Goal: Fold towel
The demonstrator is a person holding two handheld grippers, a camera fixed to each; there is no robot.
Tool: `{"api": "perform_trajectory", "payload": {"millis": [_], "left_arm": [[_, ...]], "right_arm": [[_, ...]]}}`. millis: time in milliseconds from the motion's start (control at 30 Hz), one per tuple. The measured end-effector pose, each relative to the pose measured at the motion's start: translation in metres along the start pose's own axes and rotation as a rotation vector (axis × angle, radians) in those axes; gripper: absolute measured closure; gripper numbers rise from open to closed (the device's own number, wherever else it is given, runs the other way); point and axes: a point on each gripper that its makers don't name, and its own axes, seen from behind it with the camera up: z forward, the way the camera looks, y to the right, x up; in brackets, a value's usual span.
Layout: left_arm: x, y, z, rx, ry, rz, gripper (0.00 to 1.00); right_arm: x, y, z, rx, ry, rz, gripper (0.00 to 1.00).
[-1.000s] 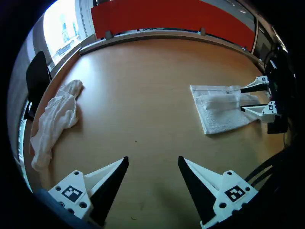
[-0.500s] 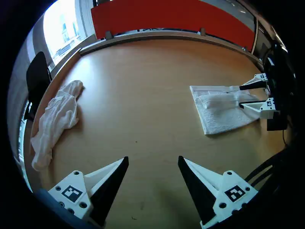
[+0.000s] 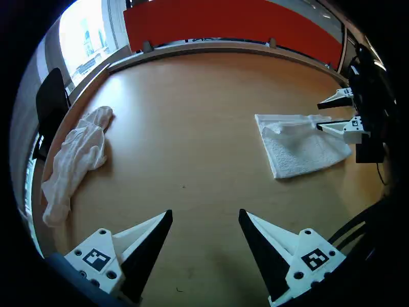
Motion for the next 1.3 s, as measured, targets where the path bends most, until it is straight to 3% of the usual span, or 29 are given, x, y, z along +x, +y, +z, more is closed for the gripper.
{"api": "perform_trajectory", "payload": {"millis": [367,767,1300], "left_arm": [[-0.001,0.000,-0.004,0.001,0.003,0.003,0.04],[-0.002,0.000,-0.007,0.004,0.006,-0.001,0.04],[-0.004,0.002,-0.009,0.006,0.005,0.008,0.04]], "right_arm": [[0.012,0.018,0.002,-0.025,0.010,-0.003,0.06],[0.015,0.019,-0.004,-0.028,0.021,0.002,0.06],[-0.009,0.010,-0.021,-0.026,0.015,0.041,0.05]]}}
